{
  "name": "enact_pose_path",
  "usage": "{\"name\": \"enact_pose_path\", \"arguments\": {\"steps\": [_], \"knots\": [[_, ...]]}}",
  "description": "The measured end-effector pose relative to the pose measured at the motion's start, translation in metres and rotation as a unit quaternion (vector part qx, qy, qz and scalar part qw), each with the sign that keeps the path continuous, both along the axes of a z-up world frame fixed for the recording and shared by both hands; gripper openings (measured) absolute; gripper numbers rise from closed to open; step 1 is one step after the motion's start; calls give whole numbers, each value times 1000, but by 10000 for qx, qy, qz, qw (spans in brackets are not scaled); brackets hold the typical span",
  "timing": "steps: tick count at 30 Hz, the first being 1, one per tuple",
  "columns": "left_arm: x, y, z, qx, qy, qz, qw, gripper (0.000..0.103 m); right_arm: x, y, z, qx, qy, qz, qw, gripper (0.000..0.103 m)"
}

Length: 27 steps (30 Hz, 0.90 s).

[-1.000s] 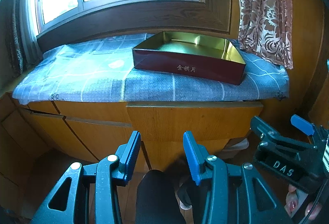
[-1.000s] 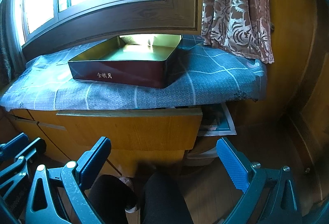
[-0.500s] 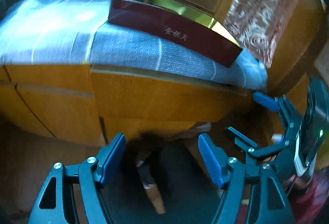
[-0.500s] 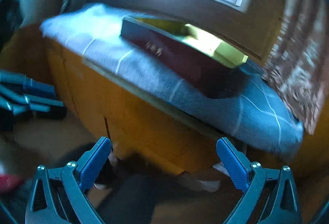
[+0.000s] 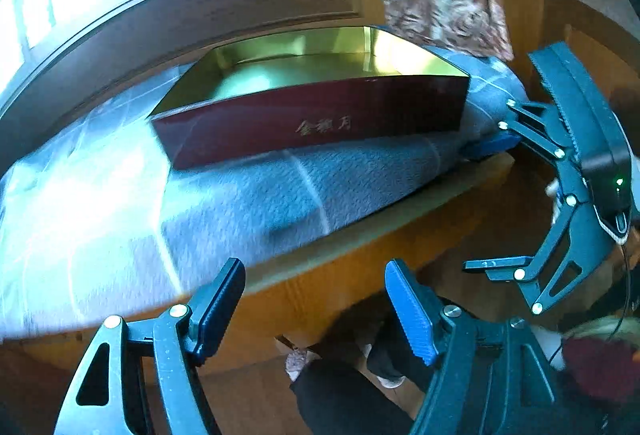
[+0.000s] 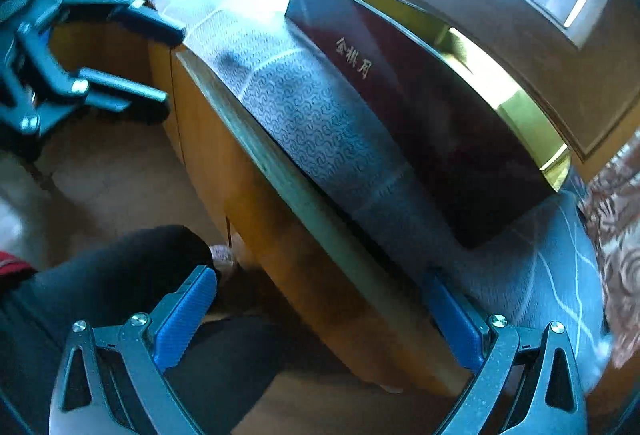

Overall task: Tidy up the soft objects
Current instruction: 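Pull open the wooden drawer below the seat with the left tool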

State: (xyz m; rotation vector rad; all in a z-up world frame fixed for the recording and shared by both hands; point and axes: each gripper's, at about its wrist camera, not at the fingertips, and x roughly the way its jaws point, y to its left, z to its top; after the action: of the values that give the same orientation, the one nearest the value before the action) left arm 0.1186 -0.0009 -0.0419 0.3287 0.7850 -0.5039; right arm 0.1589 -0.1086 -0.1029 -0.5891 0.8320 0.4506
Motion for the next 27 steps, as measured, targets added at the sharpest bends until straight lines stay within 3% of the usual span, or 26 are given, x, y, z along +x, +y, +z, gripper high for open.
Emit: {"name": "enact_pose_path", "arguments": {"steps": [4, 7, 16, 23, 27], "knots": [[21, -11, -15, 133, 678, -808, 9943, 75, 11, 7, -7, -97, 406, 319, 9986, 103], [25, -20, -17, 534, 497, -1099, 9913, 75, 14, 10, -13, -246, 703, 577, 9955, 103], [51, -44, -34, 811, 981, -1883, 9738, 75, 23, 27, -22, -709, 1176, 951, 9859, 103], [46, -55, -52, 1301, 860, -2000, 9673, 73, 27, 33, -26, -1022, 1167, 1037, 9824, 103], [44, -50, -48, 978, 1145, -1968, 9688, 73, 20, 35, -29, -1344, 1133, 1197, 9771, 103]]}}
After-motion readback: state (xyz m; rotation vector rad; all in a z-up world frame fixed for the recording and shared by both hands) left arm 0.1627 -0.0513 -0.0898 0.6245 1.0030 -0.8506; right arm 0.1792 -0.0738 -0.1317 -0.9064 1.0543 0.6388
